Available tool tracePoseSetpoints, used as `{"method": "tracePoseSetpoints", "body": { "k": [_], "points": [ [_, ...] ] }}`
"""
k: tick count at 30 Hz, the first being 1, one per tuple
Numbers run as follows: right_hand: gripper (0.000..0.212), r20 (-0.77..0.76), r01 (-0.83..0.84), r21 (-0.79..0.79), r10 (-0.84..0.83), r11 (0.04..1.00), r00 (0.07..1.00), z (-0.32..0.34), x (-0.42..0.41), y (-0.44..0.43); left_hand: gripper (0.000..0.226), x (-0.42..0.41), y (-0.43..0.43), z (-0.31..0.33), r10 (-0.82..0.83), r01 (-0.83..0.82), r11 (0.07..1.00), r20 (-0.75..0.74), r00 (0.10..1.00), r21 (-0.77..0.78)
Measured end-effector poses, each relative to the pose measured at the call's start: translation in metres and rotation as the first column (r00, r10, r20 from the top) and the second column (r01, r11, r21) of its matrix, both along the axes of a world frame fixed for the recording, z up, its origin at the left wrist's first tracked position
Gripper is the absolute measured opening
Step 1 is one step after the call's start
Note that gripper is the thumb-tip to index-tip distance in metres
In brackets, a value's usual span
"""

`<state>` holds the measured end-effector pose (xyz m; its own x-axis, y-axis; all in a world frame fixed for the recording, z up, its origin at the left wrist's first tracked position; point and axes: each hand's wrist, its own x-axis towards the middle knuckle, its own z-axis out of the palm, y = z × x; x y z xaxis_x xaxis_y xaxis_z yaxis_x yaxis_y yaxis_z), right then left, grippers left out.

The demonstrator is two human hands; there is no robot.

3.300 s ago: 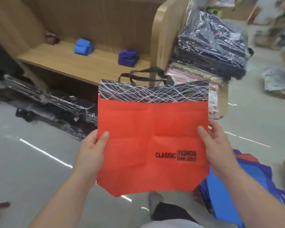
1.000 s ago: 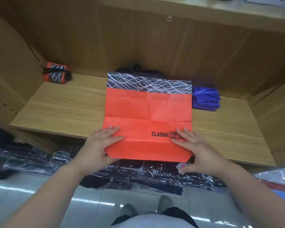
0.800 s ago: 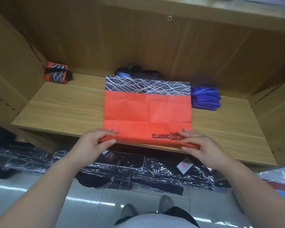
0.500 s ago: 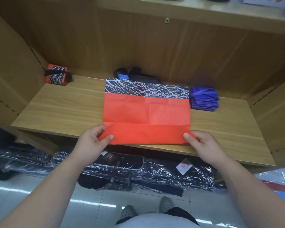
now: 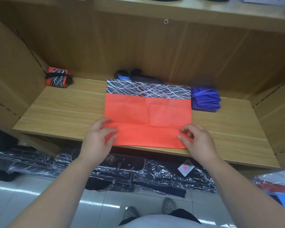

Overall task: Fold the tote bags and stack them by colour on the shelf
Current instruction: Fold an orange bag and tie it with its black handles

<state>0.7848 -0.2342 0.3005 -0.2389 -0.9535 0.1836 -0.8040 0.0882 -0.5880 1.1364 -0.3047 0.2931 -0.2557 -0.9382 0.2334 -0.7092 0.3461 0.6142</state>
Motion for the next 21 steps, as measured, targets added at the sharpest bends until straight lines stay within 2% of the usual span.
{"method": "tracePoseSetpoints", "body": {
  "k": [3,5,7,8,11,13,15,17,21],
  "points": [
    [0.020,-0.076,-0.117,-0.108,0.109,0.987,0.991,-0.007,0.000,0.000,0.020,-0.004,-0.002,0.002,-0.064,0.070,0.996,0.098,0.993,-0.054],
    [0.021,-0.131,-0.222,-0.125,0.205,0.967,0.970,-0.011,-0.003,-0.002,0.018,-0.006,-0.003,0.002,-0.101,0.115,0.988,0.136,0.986,-0.101],
    [0.019,-0.105,-0.306,-0.102,0.296,0.947,0.949,-0.016,-0.011,-0.001,0.018,0.000,-0.004,-0.002,-0.130,0.151,0.980,0.159,0.979,-0.129],
    [0.024,-0.057,-0.332,-0.069,0.329,0.941,0.943,-0.017,-0.016,0.001,0.029,0.005,-0.004,-0.002,-0.147,0.165,0.982,0.168,0.975,-0.096],
    [0.069,0.044,-0.424,0.131,0.423,0.896,0.905,-0.010,-0.031,0.014,0.068,0.024,-0.002,0.000,-0.238,0.238,0.971,0.224,0.945,0.028],
    [0.085,0.002,-0.476,0.217,0.487,0.852,0.873,-0.005,-0.036,0.023,0.066,0.030,-0.003,0.004,-0.286,0.280,0.958,0.212,0.935,0.056],
    [0.075,0.028,-0.481,0.198,0.486,0.854,0.874,-0.003,-0.039,0.029,0.055,0.030,-0.004,0.009,-0.296,0.289,0.954,0.122,0.947,0.077],
    [0.059,0.130,-0.439,0.152,0.423,0.885,0.897,0.002,-0.039,0.033,0.047,0.029,-0.004,0.016,-0.271,0.268,0.953,0.001,0.963,0.140],
    [0.019,0.409,-0.309,0.152,0.225,0.939,0.884,0.019,-0.033,0.035,0.040,0.025,-0.005,0.027,-0.103,0.215,0.884,-0.276,0.956,0.415]
  ]
}}
